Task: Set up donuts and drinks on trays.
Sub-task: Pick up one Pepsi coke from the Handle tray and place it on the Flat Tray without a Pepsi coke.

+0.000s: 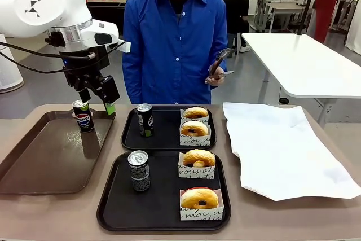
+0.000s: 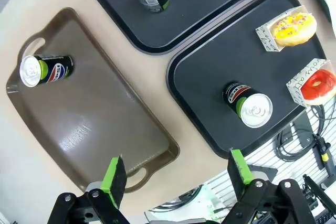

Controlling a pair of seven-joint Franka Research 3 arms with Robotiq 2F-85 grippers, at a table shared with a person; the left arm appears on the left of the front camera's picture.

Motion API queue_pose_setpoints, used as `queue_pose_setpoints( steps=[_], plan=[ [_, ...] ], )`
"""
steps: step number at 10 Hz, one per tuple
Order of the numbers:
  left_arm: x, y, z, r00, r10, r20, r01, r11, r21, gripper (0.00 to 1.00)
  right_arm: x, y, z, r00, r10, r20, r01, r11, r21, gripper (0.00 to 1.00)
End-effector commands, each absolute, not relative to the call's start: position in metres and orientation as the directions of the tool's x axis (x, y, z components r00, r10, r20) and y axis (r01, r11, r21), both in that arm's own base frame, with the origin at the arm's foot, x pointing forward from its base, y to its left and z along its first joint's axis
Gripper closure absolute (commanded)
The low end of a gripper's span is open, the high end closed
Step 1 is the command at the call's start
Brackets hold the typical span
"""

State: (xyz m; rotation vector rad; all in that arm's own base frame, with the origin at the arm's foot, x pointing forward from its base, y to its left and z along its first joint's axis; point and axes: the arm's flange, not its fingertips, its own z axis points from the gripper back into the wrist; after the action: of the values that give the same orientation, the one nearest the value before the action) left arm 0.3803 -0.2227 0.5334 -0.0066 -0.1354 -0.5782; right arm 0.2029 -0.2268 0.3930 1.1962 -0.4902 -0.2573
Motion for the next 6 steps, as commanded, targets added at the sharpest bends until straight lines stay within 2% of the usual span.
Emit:
queue_pose_setpoints(
  steps=[1, 4, 5, 6],
  plan=[
    [0.381, -0.222, 0.535, 0.838, -0.532, 0.124, 0.532, 0.846, 0.039, 0.00, 0.204, -0.226, 0.393, 0.857, -0.450, 0.250, -0.092, 0.344, 0.934, 0.00],
    [0.380, -0.223, 0.533, 0.829, -0.544, 0.129, 0.545, 0.838, 0.032, 0.00, 0.204, -0.226, 0.393, 0.857, -0.450, 0.250, -0.092, 0.344, 0.934, 0.00],
    [0.391, -0.182, 0.564, 0.865, -0.461, 0.200, 0.492, 0.856, -0.155, 0.00, 0.204, -0.226, 0.393, 0.857, -0.450, 0.250, -0.092, 0.344, 0.934, 0.00],
    [0.392, -0.126, 0.584, 0.899, -0.326, 0.292, 0.407, 0.869, -0.282, 0.00, 0.204, -0.226, 0.393, 0.857, -0.450, 0.250, -0.092, 0.344, 0.934, 0.00]
  ],
)
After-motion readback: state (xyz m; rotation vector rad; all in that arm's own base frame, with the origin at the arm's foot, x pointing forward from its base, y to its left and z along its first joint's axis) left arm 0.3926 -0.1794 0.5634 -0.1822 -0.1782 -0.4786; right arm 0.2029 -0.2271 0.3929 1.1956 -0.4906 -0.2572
